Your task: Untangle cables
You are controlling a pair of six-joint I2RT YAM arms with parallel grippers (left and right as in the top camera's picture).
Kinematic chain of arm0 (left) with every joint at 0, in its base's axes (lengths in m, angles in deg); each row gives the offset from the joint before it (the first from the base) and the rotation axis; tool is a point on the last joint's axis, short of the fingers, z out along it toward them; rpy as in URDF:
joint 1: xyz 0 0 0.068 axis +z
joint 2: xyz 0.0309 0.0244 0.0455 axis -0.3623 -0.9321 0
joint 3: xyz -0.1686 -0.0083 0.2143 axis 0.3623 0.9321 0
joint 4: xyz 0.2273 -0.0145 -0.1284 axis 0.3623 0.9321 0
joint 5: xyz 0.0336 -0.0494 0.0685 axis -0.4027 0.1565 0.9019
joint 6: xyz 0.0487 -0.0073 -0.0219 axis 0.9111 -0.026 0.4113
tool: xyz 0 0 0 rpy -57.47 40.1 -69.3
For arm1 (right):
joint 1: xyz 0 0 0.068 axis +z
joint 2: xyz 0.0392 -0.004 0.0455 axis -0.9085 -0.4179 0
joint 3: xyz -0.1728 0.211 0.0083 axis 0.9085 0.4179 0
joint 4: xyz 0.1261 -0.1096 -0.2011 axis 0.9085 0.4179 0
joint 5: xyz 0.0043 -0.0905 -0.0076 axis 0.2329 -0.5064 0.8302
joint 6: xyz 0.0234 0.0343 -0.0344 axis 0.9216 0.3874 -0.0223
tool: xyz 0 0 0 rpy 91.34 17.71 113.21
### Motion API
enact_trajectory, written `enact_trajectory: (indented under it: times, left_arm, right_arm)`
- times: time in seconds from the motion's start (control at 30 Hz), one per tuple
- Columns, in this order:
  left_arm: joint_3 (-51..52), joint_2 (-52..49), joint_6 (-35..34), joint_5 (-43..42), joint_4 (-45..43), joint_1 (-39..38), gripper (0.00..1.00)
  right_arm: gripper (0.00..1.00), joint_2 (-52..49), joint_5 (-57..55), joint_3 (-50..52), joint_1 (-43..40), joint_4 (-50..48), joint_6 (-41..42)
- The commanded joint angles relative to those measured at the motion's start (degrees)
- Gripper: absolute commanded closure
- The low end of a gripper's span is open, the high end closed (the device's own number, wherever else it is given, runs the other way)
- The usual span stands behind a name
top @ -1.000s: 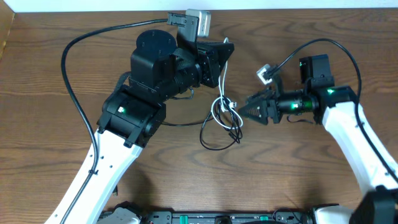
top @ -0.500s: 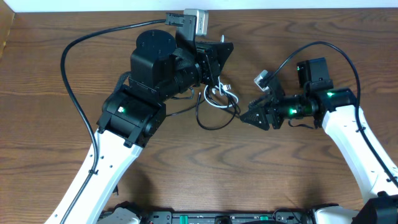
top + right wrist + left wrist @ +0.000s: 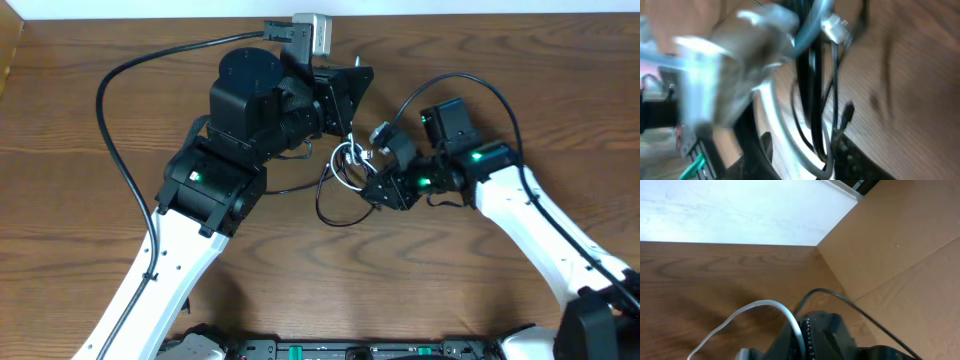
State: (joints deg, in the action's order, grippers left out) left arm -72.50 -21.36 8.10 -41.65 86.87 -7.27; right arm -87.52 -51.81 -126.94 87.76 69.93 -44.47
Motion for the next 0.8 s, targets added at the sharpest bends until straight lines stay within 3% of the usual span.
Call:
enact_trajectory:
  times: [0.0, 0.1, 0.23, 0.6, 0.7, 0.77]
  left_arm:
    - [-0.39, 0.79, -0.44, 0.52, -0.42, 0.22, 0.93]
    - [-0.39, 1.09, -0.42, 0.55, -1.22, 1.81, 0.93]
    - [-0.39, 2.19, -0.46, 0.5, -1.29, 7.93, 0.93]
    - [-0.39, 4.63, -0.42, 0.48, 3.28, 23.65, 0.92]
    - [-0.35, 4.48, -0.37, 0.46, 6.43, 24.11, 0.92]
    - [-0.33, 3.8, 0.76, -0.55, 10.14, 23.23, 0.93]
  right_arm:
    - [0.95, -1.53, -17.05, -0.68, 0.44, -0.98, 18.45]
    - [0.99, -1.79, -31.06, -0.17, -0.26, 0.24, 33.42]
    - [0.99, -1.81, -35.45, 2.29, -1.33, -1.05, 39.04]
    - [0.99, -1.81, -28.79, 8.81, -10.14, -2.05, 35.43]
    - [0.99, -1.81, -21.66, 8.81, -11.04, -3.93, 28.96]
    - [0.93, -1.79, -13.81, 8.76, -11.02, -5.81, 23.63]
